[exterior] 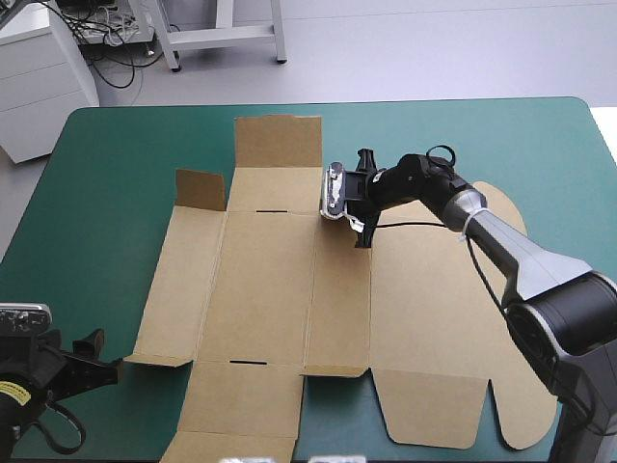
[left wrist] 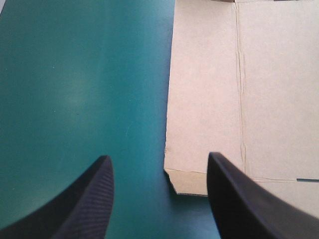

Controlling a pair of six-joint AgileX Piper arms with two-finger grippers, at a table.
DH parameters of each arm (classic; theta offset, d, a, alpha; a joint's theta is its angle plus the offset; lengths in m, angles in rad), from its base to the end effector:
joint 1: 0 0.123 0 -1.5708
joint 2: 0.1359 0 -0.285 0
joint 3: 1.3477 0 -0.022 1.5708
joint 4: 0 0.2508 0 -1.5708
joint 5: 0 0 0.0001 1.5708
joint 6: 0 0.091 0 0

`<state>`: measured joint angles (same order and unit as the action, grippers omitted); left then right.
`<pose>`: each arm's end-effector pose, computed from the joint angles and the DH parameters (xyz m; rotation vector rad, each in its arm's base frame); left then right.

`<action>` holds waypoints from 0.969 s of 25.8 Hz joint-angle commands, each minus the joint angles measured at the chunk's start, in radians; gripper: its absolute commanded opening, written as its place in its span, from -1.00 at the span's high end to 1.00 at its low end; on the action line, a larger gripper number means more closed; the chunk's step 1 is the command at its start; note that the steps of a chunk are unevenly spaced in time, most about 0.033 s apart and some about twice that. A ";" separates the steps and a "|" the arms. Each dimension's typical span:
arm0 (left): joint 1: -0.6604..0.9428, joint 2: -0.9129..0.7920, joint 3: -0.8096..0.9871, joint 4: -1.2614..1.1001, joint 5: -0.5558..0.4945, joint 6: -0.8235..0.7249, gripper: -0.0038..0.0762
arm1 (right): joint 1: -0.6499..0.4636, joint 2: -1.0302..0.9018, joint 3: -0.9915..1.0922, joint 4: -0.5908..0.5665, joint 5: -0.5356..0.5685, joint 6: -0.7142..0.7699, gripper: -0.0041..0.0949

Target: Fold the box

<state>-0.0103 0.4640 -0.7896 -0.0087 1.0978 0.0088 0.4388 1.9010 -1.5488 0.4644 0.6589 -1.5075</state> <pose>0.0561 -0.0013 0.3470 0.0212 2.2557 -0.0117 0.3806 0.2062 0.2662 -1.7779 1.6078 0.0185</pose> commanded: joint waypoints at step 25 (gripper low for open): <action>-0.003 0.095 -0.030 -0.016 0.023 -0.001 -0.09 | -0.003 -0.140 -0.092 -0.094 -0.105 0.484 -0.06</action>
<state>-0.0103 0.5114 -0.7896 -0.0096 1.1534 0.0096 0.4399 1.8574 -1.5887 0.4315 0.5896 -1.1660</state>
